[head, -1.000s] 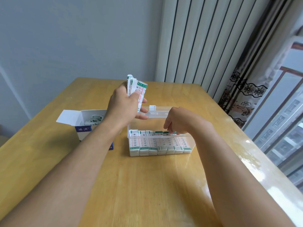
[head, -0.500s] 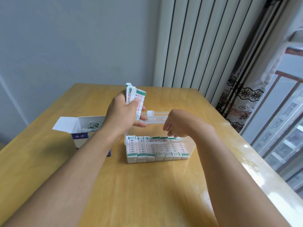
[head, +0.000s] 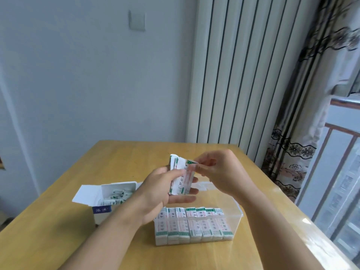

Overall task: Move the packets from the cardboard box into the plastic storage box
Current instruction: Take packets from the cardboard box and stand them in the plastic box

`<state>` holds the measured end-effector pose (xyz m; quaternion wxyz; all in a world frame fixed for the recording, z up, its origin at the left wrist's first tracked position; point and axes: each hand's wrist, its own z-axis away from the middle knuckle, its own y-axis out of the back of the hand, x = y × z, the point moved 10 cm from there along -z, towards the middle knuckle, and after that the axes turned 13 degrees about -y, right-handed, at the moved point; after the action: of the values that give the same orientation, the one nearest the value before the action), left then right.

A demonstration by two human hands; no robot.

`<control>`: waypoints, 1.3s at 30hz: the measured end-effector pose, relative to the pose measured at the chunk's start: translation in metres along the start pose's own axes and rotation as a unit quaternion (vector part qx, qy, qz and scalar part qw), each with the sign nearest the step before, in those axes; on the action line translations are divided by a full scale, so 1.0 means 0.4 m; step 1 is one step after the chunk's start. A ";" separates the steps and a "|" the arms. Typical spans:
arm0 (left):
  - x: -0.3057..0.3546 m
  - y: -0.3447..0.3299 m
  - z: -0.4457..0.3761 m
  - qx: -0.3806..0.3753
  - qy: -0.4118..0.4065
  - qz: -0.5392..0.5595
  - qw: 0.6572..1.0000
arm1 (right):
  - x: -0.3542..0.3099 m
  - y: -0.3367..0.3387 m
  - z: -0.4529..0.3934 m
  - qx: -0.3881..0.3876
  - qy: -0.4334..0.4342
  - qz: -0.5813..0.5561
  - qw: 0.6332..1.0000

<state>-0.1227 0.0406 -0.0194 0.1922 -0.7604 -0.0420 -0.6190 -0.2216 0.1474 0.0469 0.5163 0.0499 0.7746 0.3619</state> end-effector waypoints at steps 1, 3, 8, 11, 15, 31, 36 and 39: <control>-0.001 -0.002 0.001 0.000 0.009 0.034 0.999 | 0.000 0.002 0.000 -0.001 -0.002 -0.015 1.000; 0.007 -0.001 0.001 0.003 0.009 0.065 0.998 | -0.001 0.005 0.002 -0.009 -0.004 -0.049 0.999; 0.009 -0.004 0.001 -0.003 -0.011 0.026 1.000 | 0.014 -0.010 0.001 -0.030 -0.029 -0.087 0.995; 0.013 0.001 -0.003 0.010 -0.027 0.013 1.000 | 0.019 -0.019 -0.004 -0.039 -0.032 -0.076 0.996; 0.009 0.015 -0.004 0.046 -0.022 0.033 0.998 | 0.035 -0.019 -0.010 -0.046 -0.056 -0.138 0.988; 0.008 0.031 -0.003 0.062 -0.012 0.021 0.998 | 0.033 -0.041 0.001 -0.101 -0.074 -0.246 0.961; 0.003 0.025 0.001 0.056 -0.004 -0.001 0.998 | 0.022 -0.046 0.006 -0.107 -0.064 -0.227 0.966; 0.000 0.030 0.000 0.060 -0.001 -0.015 0.998 | 0.023 -0.038 0.004 -0.089 -0.055 -0.177 0.979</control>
<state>-0.1191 0.0295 -0.0222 0.2284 -0.7475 -0.0903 -0.6171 -0.2200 0.1414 0.0304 0.6159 -0.1145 0.7065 0.3292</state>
